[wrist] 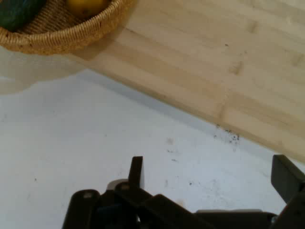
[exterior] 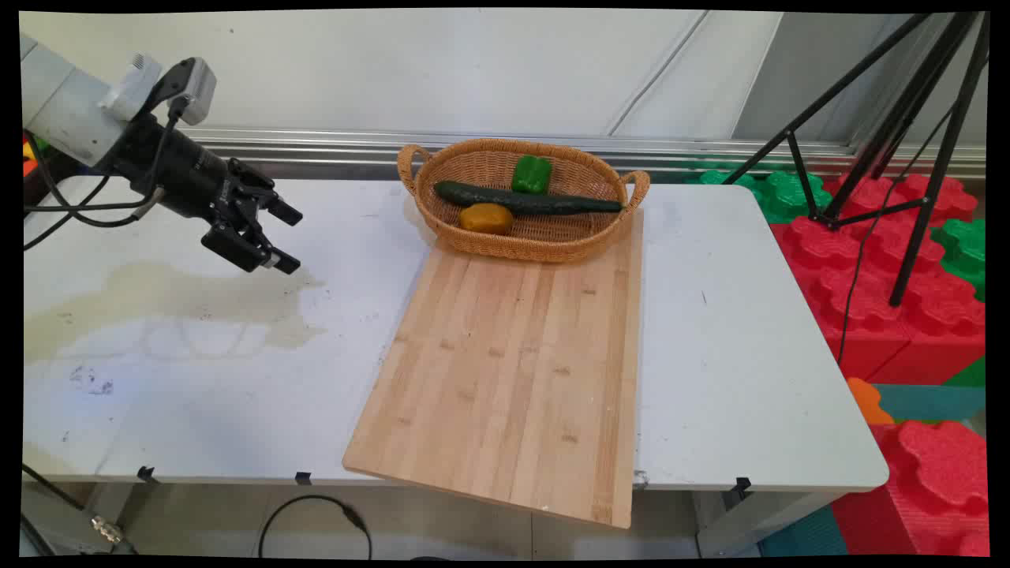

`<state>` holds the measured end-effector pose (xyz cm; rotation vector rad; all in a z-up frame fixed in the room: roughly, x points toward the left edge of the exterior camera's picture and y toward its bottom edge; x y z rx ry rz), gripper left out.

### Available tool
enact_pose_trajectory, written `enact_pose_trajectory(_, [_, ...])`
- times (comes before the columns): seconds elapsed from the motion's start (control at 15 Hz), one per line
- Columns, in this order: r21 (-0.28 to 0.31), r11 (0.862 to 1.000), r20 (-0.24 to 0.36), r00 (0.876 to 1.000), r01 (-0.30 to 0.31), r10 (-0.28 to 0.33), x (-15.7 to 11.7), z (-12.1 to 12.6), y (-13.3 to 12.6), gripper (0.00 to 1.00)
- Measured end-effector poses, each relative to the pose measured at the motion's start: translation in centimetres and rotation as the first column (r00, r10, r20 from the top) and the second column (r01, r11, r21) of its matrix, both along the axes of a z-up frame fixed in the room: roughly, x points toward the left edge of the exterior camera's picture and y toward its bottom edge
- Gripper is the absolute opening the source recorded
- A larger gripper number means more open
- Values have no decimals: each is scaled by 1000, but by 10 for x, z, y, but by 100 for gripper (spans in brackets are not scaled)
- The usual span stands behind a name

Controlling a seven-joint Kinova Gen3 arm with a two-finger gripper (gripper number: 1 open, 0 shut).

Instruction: Pick up the cucumber from the vegetable basket

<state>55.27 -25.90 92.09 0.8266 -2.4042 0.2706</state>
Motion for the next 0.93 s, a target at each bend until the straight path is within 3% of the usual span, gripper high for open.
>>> enact_pose_trajectory(0.53, [-55,998,-18,1000,-12,11,2,13,-16,100])
enact_pose_trajectory(0.93, [-162,985,-23,998,59,-64,-20,31,-50,100])
